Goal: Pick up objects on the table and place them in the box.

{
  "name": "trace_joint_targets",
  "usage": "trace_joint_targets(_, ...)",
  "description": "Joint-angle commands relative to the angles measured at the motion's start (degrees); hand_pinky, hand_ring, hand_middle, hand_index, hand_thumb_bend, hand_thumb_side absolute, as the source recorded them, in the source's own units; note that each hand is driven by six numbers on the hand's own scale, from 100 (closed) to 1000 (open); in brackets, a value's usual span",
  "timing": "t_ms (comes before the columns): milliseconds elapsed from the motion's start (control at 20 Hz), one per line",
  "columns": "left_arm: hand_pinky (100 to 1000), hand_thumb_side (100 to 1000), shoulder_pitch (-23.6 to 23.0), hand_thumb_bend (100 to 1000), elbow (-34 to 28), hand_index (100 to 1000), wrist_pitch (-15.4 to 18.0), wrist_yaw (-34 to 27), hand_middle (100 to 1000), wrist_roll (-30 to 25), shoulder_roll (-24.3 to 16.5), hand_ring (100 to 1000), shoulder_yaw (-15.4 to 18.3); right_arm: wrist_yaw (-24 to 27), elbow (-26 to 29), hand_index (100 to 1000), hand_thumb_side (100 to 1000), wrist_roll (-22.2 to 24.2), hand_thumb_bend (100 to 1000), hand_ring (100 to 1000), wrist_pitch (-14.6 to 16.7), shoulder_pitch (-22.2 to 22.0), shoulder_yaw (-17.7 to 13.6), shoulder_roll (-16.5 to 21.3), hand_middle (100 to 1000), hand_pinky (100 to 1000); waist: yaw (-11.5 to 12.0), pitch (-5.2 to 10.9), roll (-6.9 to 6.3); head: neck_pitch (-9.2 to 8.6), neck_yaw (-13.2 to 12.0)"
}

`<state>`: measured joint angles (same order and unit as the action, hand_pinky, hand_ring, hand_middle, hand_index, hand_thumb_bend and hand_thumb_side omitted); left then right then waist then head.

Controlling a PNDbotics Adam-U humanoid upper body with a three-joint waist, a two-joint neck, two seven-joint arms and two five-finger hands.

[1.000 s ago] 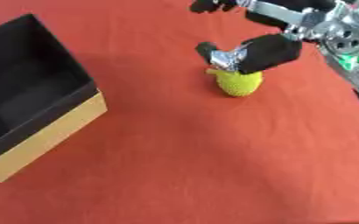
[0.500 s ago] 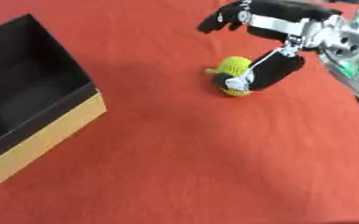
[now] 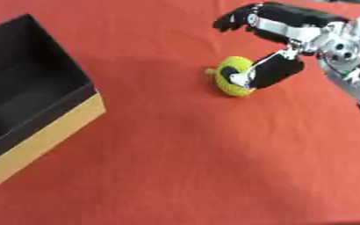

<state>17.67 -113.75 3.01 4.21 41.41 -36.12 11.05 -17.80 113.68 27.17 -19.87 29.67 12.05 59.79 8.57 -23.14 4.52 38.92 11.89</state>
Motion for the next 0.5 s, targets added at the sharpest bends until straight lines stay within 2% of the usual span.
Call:
trace_joint_targets(50,753,535,0.47,288,-0.84,792,-0.02,-0.12,665,-0.09,-1.07,663,0.44,-1.34,-0.68,945,247,0.27,276,924,-1.46,0.3,-0.52,1.92,866,893,0.0,0.98,-0.37,-0.75,-0.02)
trace_joint_targets(200,753,534,0.44,286,-0.84,792,-0.06,-0.13,664,-0.04,-1.06,662,0.49,-2.43,-3.65,951,183,0.63,281,929,-1.42,0.45,-0.38,1.51,872,900,0.08,0.9,-0.39,-0.87,-0.01)
trace_joint_targets(250,753,534,0.43,285,-0.84,792,-0.07,-0.15,664,0.0,-1.05,662,0.5,-2.67,-4.69,951,217,0.74,305,929,-1.24,0.56,-0.29,1.35,873,900,0.1,0.88,-0.4,-0.9,-0.03)
trace_joint_targets(300,753,534,0.44,284,-0.84,791,-0.08,-0.17,664,0.02,-1.04,662,0.51,-2.71,-5.67,955,121,0.96,362,929,-1.04,0.66,-0.14,1.17,874,902,0.12,0.85,-0.42,-0.92,-0.04)
trace_joint_targets(400,753,532,0.46,282,-0.84,791,-0.08,-0.24,664,0.04,-1.02,661,0.49,-2.67,-7.36,956,100,1.57,435,927,-0.62,1.1,0.21,0.78,873,902,0.13,0.81,-0.46,-0.93,-0.05)
trace_joint_targets(500,753,531,0.48,281,-0.84,791,-0.13,-0.31,663,0.02,-0.99,661,0.47,-2.65,-8.74,955,100,1.96,449,923,-0.61,1.65,0.46,0.36,869,900,0.11,0.79,-0.48,-0.93,-0.01)
